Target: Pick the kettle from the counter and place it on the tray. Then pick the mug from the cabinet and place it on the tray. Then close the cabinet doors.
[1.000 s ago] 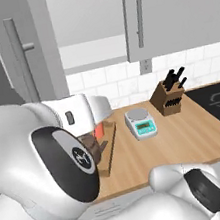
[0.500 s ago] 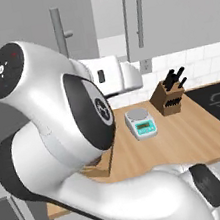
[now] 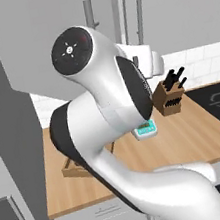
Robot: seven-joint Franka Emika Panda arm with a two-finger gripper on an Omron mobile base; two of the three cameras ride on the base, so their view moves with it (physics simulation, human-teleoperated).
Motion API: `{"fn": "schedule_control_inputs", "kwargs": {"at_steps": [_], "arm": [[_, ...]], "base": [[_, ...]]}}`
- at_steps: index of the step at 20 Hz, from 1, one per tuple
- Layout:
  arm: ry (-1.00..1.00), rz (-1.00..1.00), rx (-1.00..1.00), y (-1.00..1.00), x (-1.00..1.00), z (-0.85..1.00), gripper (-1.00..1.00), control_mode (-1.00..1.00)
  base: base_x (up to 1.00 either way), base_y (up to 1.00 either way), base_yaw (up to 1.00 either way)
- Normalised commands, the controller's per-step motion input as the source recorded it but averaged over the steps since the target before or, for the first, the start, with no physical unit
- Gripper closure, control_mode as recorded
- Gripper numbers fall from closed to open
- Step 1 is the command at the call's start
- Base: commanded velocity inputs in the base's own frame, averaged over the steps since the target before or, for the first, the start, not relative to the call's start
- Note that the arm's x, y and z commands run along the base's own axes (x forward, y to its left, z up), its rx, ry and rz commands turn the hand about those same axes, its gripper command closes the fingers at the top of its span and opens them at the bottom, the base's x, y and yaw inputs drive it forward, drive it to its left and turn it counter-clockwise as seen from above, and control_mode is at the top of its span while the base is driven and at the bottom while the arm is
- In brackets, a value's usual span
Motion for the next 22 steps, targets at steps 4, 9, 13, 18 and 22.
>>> {"fn": "schedule_control_inputs", "kwargs": {"at_steps": [4, 9, 13, 18, 22], "arm": [[-0.26, 0.01, 0.08, -0.27, 0.67, 0.0, -1.0, -1.0], [-0.18, 0.03, 0.08, -0.16, 0.82, 0.0, -1.0, -1.0], [-0.01, 0.0, 0.04, 0.0, 0.99, 0.0, -1.0, -1.0], [0.0, 0.0, 0.03, 0.0, 1.0, 0.0, -1.0, -1.0], [0.0, 0.0, 0.02, 0.0, 0.98, -0.02, -1.0, -1.0]], "base": [[0.0, 0.0, 0.0], [0.0, 0.0, 0.0], [0.0, 0.0, 0.0], [0.0, 0.0, 0.0], [0.0, 0.0, 0.0]]}}
